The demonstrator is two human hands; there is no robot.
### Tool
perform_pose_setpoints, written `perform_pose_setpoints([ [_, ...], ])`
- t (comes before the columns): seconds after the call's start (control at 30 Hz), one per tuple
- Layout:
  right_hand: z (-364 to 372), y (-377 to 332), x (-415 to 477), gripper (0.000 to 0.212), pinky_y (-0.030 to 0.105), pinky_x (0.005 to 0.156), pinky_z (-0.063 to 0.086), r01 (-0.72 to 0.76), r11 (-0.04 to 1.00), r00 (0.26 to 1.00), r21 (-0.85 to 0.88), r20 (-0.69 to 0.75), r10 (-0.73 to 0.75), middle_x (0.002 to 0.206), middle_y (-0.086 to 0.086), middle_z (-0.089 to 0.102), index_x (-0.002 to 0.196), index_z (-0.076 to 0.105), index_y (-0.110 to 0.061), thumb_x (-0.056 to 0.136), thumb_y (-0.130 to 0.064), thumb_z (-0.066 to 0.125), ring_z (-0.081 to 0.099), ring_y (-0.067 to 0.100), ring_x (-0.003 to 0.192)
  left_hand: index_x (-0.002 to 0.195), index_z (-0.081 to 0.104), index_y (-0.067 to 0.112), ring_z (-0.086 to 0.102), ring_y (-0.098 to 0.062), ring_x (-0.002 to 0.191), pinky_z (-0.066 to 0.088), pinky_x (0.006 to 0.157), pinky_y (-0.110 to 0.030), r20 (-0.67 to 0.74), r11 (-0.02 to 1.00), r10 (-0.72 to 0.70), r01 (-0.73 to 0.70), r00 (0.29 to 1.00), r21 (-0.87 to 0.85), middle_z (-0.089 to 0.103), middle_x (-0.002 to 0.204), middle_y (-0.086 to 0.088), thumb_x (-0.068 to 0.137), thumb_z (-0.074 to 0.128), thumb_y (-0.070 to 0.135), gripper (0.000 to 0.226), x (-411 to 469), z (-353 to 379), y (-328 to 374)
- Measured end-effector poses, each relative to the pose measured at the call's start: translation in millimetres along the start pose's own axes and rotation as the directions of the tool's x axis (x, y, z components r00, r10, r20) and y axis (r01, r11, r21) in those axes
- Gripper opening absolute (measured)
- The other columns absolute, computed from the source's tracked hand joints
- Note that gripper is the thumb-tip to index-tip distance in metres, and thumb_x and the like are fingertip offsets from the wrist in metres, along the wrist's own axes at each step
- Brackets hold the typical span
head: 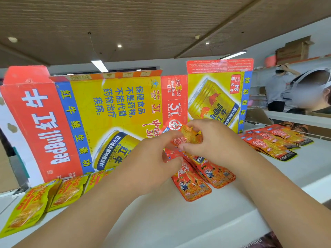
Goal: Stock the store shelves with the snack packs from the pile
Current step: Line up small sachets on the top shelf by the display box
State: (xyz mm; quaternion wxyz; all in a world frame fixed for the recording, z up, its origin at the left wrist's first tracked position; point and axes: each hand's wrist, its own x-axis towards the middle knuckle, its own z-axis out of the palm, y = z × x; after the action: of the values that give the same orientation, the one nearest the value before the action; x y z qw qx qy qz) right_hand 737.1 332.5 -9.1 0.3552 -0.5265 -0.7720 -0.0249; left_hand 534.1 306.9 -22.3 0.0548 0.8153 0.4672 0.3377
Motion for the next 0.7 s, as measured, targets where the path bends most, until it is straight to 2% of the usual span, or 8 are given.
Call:
perform_pose_setpoints([
  [0.07, 1, 1, 1, 0.078, 0.036, 0.093, 0.050, 0.017, 0.998, 1.000, -0.067, 0.009, -0.016, 0.129, -0.008, 0.058, 0.140, 0.054, -0.031, 0.073, -0.065, 0.075, 0.057, 0.014, 0.116, 0.132, 0.047, 0.056, 0.063, -0.004, 0.086, 0.052, 0.071, -0.024, 0.010, 0.999, 0.031, -0.031, 0.999, -0.008, 0.064, 0.108, 0.023, 0.088, 0.069, 0.035, 0.053, 0, 2, 3],
  [0.13, 2, 3, 1, 0.074, 0.035, 0.090, 0.050, 0.024, 0.995, 1.000, -0.096, 0.014, -0.023, 0.125, -0.009, 0.058, 0.138, 0.054, -0.033, 0.074, -0.064, 0.076, 0.057, 0.014, 0.115, 0.131, 0.049, 0.055, 0.062, -0.001, 0.086, 0.051, 0.071, -0.023, 0.010, 0.998, 0.051, -0.051, 0.999, -0.025, 0.063, 0.107, 0.023, 0.088, 0.069, 0.033, 0.053, 0, 4, 4],
  [0.23, 1, 6, 0, 0.076, 0.033, 0.094, 0.048, 0.001, 0.997, 1.000, -0.080, 0.007, 0.000, 0.132, -0.009, 0.058, 0.142, 0.052, -0.031, 0.076, -0.059, 0.076, 0.056, 0.013, 0.120, 0.135, 0.049, 0.053, 0.054, 0.015, 0.087, 0.038, 0.069, -0.004, 0.009, 0.996, 0.086, -0.086, 0.996, -0.002, 0.058, 0.100, 0.029, 0.088, 0.069, 0.033, 0.055, -1, 5, 5],
  [0.3, -2, 7, 0, 0.068, 0.033, 0.093, 0.049, -0.011, 0.999, 1.000, -0.052, 0.001, 0.011, 0.127, -0.008, 0.059, 0.138, 0.056, -0.030, 0.077, -0.053, 0.077, 0.057, 0.013, 0.116, 0.138, 0.048, 0.051, 0.049, 0.016, 0.091, 0.034, 0.072, 0.001, -0.004, 0.994, 0.107, -0.107, 0.994, 0.032, 0.057, 0.105, 0.029, 0.088, 0.069, 0.035, 0.057, -2, 5, 5],
  [0.4, -4, 13, 0, 0.070, 0.032, 0.093, 0.046, -0.048, 0.996, 0.999, -0.069, -0.015, 0.047, 0.123, -0.007, 0.054, 0.139, 0.056, -0.028, 0.077, -0.053, 0.077, 0.054, 0.012, 0.113, 0.137, 0.051, 0.047, 0.050, 0.004, 0.105, 0.040, 0.083, -0.009, -0.036, 0.988, 0.144, -0.142, 0.989, 0.058, 0.061, 0.124, 0.020, 0.087, 0.069, 0.034, 0.054, -1, 3, 4],
  [0.47, -5, 16, 0, 0.074, 0.032, 0.096, 0.044, -0.079, 0.993, 0.996, -0.089, -0.046, 0.075, 0.125, -0.004, 0.052, 0.142, 0.054, -0.024, 0.078, -0.052, 0.078, 0.052, 0.015, 0.117, 0.134, 0.055, 0.045, 0.050, 0.001, 0.111, 0.041, 0.089, -0.016, -0.051, 0.984, 0.164, -0.159, 0.985, 0.085, 0.062, 0.127, 0.017, 0.087, 0.070, 0.034, 0.051, 0, 3, 2],
  [0.6, -9, 17, -6, 0.071, 0.029, 0.092, 0.040, -0.106, 0.992, 0.992, -0.071, -0.082, 0.100, 0.119, -0.001, 0.051, 0.141, 0.055, -0.021, 0.080, -0.048, 0.078, 0.050, 0.018, 0.116, 0.139, 0.051, 0.043, 0.050, -0.012, 0.121, 0.043, 0.097, -0.027, -0.080, 0.975, 0.140, -0.123, 0.987, 0.186, 0.060, 0.131, 0.013, 0.086, 0.071, 0.042, 0.057, 1, -1, -3],
  [0.7, -17, 17, -12, 0.076, 0.029, 0.098, 0.039, -0.118, 0.991, 0.991, -0.062, -0.078, 0.113, 0.129, 0.001, 0.049, 0.146, 0.050, -0.019, 0.081, -0.049, 0.077, 0.049, 0.021, 0.126, 0.143, 0.051, 0.039, 0.050, -0.019, 0.124, 0.042, 0.098, -0.032, -0.086, 0.942, 0.164, -0.131, 0.983, 0.309, 0.060, 0.135, 0.010, 0.087, 0.069, 0.043, 0.059, -1, -8, 2],
])
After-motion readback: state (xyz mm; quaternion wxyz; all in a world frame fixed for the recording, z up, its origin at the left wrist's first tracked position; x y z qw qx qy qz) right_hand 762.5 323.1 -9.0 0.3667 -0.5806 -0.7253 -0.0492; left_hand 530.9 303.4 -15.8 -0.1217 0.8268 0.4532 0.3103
